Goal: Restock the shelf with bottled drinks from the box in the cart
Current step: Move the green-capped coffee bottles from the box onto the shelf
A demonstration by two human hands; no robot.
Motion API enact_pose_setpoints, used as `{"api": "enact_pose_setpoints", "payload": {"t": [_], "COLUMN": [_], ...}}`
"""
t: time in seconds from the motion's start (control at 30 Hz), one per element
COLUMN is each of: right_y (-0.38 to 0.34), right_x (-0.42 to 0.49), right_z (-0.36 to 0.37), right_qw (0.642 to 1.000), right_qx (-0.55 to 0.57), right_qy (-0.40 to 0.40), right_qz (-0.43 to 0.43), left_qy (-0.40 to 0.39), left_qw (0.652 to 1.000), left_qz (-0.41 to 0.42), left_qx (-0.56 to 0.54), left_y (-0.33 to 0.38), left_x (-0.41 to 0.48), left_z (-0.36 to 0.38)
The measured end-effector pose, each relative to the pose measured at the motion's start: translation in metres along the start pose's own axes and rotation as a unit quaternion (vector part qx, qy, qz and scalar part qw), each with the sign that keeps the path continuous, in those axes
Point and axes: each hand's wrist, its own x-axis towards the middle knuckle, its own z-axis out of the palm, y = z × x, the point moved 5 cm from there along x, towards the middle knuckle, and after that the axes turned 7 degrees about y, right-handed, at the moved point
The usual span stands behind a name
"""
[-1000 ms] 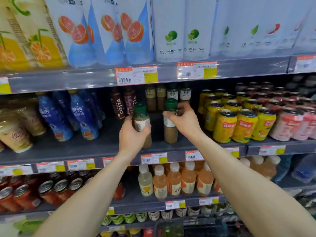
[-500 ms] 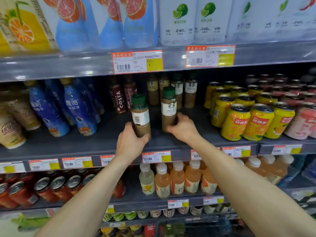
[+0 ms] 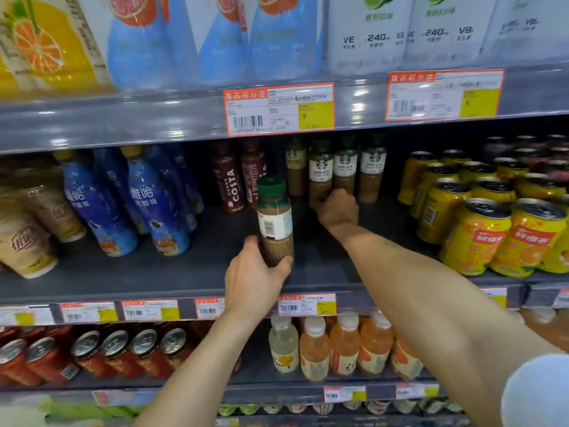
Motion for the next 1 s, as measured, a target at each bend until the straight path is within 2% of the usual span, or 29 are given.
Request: {"api": "enact_pose_setpoints", "payload": {"t": [0.13, 0.4, 0.5, 0.6, 0.67, 0.87, 1.0], "right_y": [0.0, 0.003, 0.016, 0.032, 0.042, 0.057, 0.057], "right_x": [0.008, 0.015, 0.005, -0.017, -0.037, -0.082, -0.087], "right_z": [-0.002, -0.01, -0.021, -0.039, -0.053, -0.078, -0.081], "right_qw": [1.0, 0.997, 0.987, 0.962, 0.953, 0.945, 0.944], "right_qx": [-0.022, -0.063, -0.12, -0.204, -0.214, -0.184, -0.181], "right_qy": [0.002, -0.042, -0.097, -0.162, -0.183, -0.168, -0.138], "right_qz": [0.01, -0.01, -0.031, -0.077, -0.114, -0.212, -0.238], "left_qy": [0.021, 0.013, -0.002, -0.015, -0.018, -0.004, 0.024], "left_qw": [1.0, 1.0, 1.0, 0.999, 0.999, 1.0, 1.0], "left_qz": [0.018, 0.001, -0.008, -0.026, -0.034, -0.016, 0.002], "left_qx": [0.014, 0.016, 0.019, 0.012, 0.001, -0.01, 0.02], "left_y": [0.0, -0.001, 0.003, 0.005, 0.008, 0.016, 0.023], "left_x": [0.003, 0.018, 0.038, 0.063, 0.078, 0.118, 0.138], "left_z": [0.001, 0.012, 0.021, 0.037, 0.048, 0.079, 0.095]}}
